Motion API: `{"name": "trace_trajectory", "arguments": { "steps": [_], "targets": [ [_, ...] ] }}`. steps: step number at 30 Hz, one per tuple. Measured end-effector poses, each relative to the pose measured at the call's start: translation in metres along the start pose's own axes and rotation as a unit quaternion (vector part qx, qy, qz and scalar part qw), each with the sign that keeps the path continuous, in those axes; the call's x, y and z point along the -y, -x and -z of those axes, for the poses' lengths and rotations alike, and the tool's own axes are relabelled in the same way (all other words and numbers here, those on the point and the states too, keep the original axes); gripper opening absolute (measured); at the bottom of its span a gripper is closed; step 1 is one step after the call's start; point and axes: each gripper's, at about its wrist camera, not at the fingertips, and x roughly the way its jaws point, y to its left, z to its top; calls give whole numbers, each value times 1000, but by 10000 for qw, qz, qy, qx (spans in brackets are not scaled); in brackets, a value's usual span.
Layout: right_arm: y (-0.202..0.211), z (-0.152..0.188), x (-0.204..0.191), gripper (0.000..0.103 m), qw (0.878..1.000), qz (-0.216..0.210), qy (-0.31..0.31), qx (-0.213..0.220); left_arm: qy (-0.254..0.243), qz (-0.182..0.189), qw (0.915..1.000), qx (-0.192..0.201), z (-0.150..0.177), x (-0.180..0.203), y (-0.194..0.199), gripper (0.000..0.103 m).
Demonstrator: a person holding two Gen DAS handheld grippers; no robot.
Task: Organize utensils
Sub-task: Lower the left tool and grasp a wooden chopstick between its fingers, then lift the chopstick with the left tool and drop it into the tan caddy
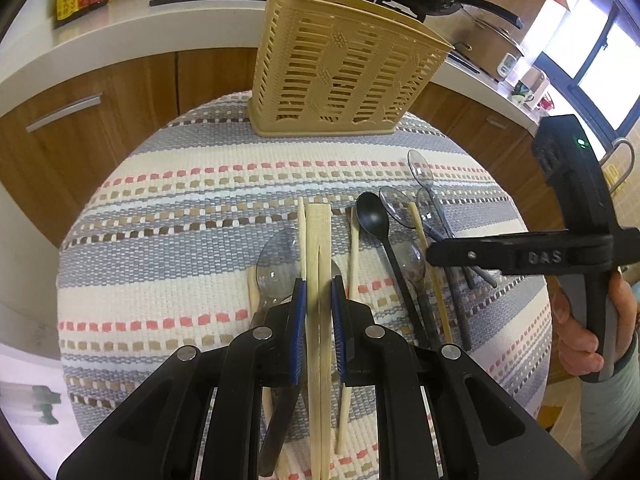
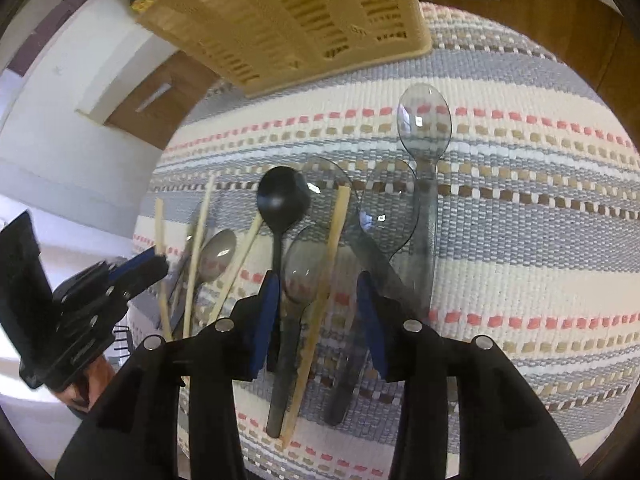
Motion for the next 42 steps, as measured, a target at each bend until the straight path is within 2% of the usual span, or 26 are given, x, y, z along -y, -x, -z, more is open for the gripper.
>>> {"name": "trace_trajectory", "arguments": {
  "steps": [9, 11, 19, 23, 28, 33, 42],
  "targets": [
    [-18, -10, -11, 4, 9998, 84, 38, 153, -27, -4, 10000, 41, 0, 0, 0, 11],
    [-9, -3, -14, 4, 9991, 216, 232, 289, -27, 10, 9999, 125, 0, -1, 3, 11],
    [54, 27, -29, 3, 9895, -255, 858, 1134, -115, 384, 9956, 845, -6, 7, 48, 11],
    [96, 28, -40, 3, 9781, -515, 1088, 1697, -249, 503, 9897, 1320, -17, 16, 83, 11],
    [146, 2, -63, 3, 9563, -769, 1286, 2511, -320, 628, 9801, 1854, -51, 23, 123, 11],
    [180, -45, -81, 3, 9408, -929, 1328, 2978, -252, 568, 9723, 2253, -100, 20, 139, 11],
    [227, -122, -70, 3, 9259, -486, 1267, 3526, -131, 728, 9521, 2966, -189, 19, 139, 11]
  ]
}}
